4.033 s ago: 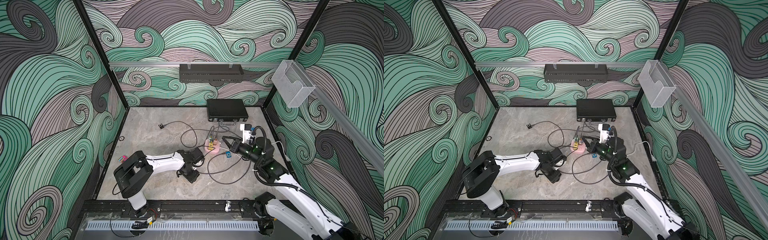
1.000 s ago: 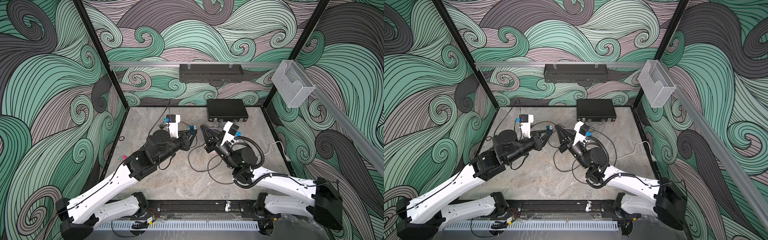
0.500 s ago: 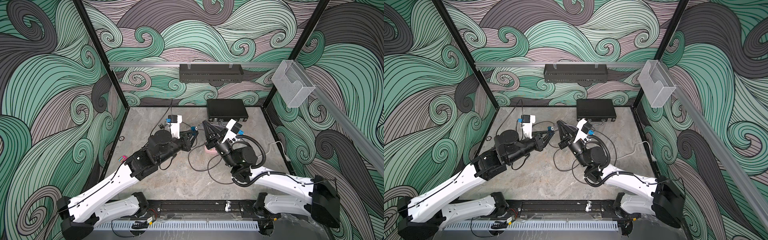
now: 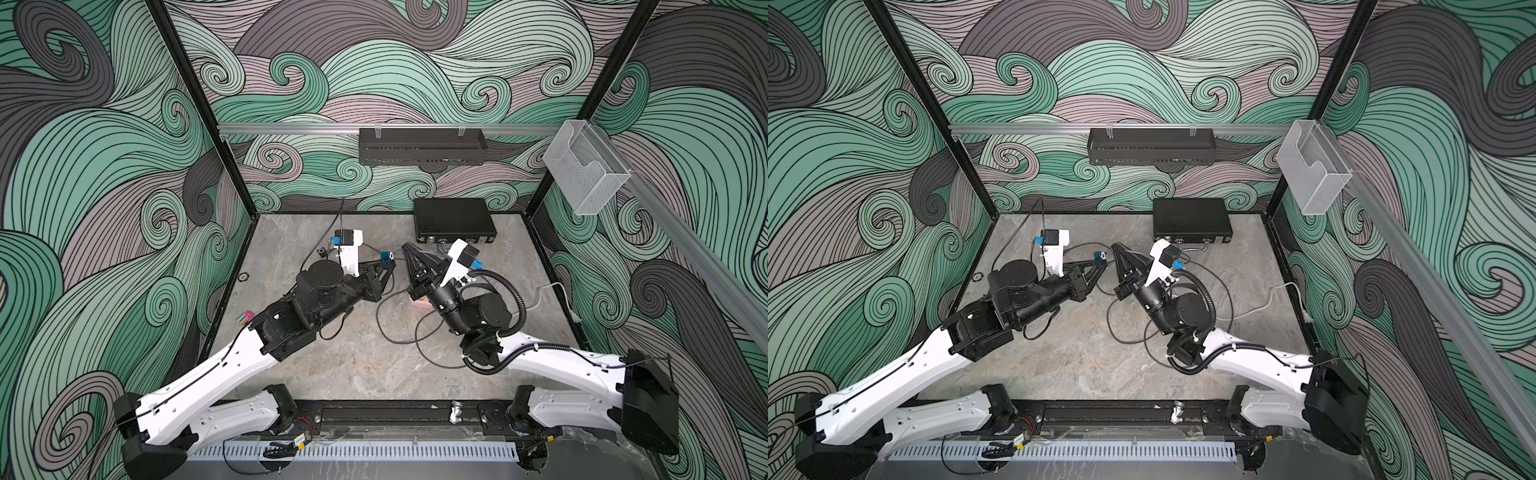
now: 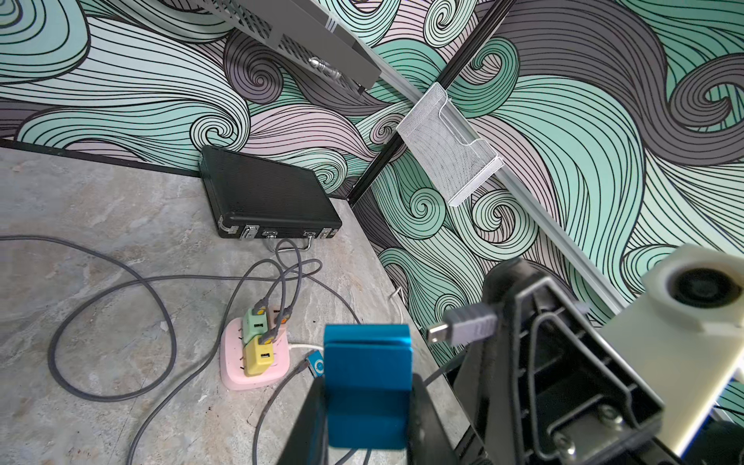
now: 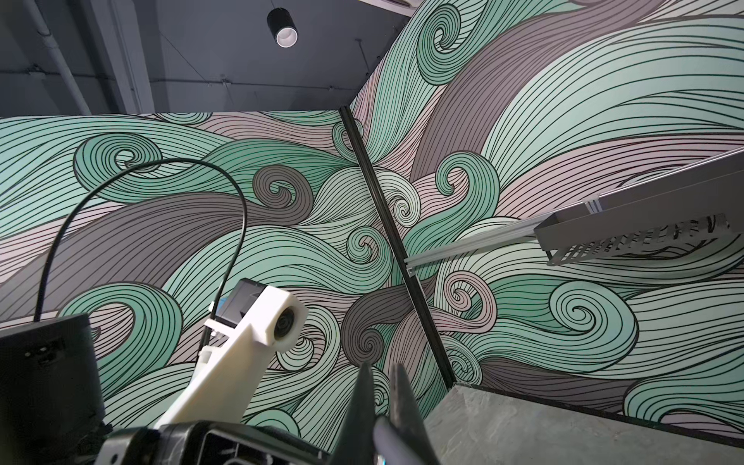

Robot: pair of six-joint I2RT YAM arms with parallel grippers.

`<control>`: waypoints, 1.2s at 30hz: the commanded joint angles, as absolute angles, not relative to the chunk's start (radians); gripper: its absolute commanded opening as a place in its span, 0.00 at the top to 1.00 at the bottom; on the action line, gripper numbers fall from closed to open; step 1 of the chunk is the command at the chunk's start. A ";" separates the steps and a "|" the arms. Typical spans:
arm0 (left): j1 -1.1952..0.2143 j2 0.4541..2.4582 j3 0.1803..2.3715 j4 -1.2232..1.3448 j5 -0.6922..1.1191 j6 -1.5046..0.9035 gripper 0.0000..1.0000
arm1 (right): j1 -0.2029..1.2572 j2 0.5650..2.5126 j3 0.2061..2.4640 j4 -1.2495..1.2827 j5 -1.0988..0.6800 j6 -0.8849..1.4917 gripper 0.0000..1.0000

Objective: Charge mp3
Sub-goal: Insert the charging cable into the MP3 player.

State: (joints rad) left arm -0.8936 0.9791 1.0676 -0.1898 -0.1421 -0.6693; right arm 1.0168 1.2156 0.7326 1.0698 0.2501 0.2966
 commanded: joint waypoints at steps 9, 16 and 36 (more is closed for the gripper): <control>-0.902 0.995 1.126 -0.154 -0.141 -0.649 0.81 | 1.027 1.196 0.718 1.045 0.259 0.316 1.00; -0.908 1.009 1.134 -0.160 -0.135 -0.647 0.81 | 1.027 1.195 0.719 1.059 0.259 0.313 1.00; -0.919 1.023 1.156 -0.160 -0.129 -0.634 0.81 | 1.027 1.211 0.716 1.056 0.306 0.284 1.00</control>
